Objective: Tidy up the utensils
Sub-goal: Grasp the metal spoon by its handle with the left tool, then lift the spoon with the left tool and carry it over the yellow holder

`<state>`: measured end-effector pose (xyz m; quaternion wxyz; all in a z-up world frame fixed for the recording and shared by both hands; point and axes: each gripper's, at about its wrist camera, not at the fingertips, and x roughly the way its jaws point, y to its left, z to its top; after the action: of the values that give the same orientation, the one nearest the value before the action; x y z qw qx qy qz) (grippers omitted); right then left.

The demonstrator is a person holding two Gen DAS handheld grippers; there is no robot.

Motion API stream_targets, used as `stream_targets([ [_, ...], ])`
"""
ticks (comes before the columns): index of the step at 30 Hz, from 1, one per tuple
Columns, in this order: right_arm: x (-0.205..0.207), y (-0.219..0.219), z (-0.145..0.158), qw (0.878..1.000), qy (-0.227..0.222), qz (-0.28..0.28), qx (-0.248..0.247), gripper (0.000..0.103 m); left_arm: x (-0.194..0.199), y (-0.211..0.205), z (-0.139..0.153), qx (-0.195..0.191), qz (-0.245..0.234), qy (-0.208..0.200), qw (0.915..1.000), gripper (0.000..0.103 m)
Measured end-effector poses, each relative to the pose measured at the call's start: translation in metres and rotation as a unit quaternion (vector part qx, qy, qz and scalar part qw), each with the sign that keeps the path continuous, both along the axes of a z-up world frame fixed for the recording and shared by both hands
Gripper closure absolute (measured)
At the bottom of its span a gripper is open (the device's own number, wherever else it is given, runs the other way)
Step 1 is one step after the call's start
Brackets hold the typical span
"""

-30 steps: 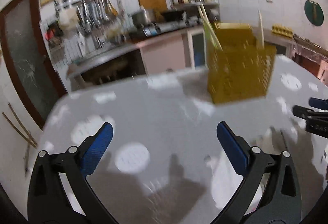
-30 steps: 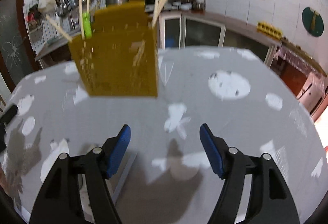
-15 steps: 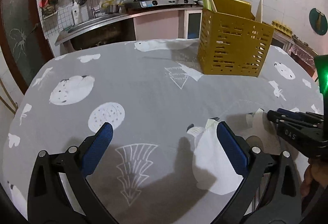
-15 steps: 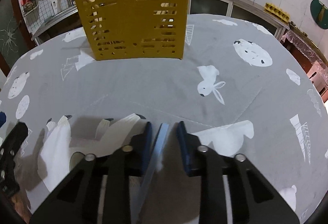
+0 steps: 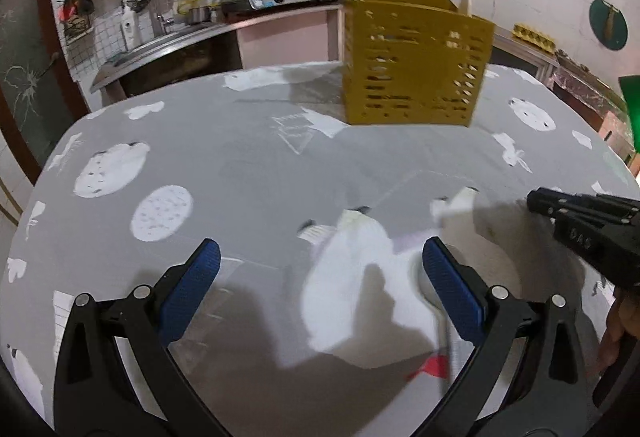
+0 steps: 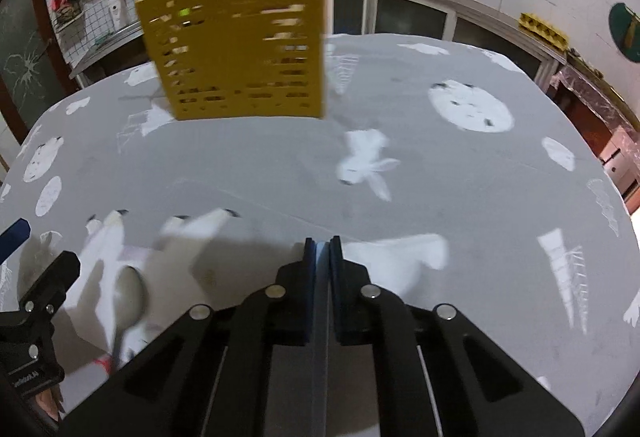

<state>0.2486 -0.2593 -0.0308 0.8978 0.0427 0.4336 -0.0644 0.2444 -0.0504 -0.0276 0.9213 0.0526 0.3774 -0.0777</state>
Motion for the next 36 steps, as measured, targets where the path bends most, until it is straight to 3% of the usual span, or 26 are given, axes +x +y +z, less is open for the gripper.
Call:
stream_targets([
  [5, -0.009, -0.027, -0.003, 1.000, 0.003, -0.015, 0.006, 0.096, -0.002, -0.027, -0.008, 0.003, -0.024, 0.034, 0.9991, 0.006],
  [8, -0.012, -0.036, -0.006, 1.000, 0.002, -0.017, 0.014, 0.096, -0.002, -0.042, -0.015, 0.001, -0.036, 0.056, 0.9978, 0.013],
  [10, -0.013, -0.040, -0.007, 1.000, 0.001, -0.015, 0.016, 0.096, 0.000, -0.049, -0.020, 0.005, -0.040, 0.070, 0.9967, 0.028],
  [15, -0.012, -0.043, -0.007, 1.000, -0.001, -0.009, 0.019, 0.096, 0.007, -0.052, -0.024, -0.011, -0.036, 0.084, 0.9958, 0.041],
  [19, -0.011, -0.044, -0.006, 1.000, -0.001, -0.007, 0.020, 0.096, 0.010, -0.054, -0.021, -0.017, -0.047, 0.093, 0.9944, 0.067],
  [28, -0.017, -0.046, 0.008, 0.999, -0.021, -0.008, 0.024, 0.096, 0.011, -0.054, -0.014, -0.024, -0.049, 0.080, 0.9953, 0.068],
  [36, -0.026, -0.046, 0.041, 0.996, -0.076, -0.009, 0.035, 0.096, -0.003, -0.038, 0.028, -0.033, -0.036, 0.001, 0.9988, 0.068],
])
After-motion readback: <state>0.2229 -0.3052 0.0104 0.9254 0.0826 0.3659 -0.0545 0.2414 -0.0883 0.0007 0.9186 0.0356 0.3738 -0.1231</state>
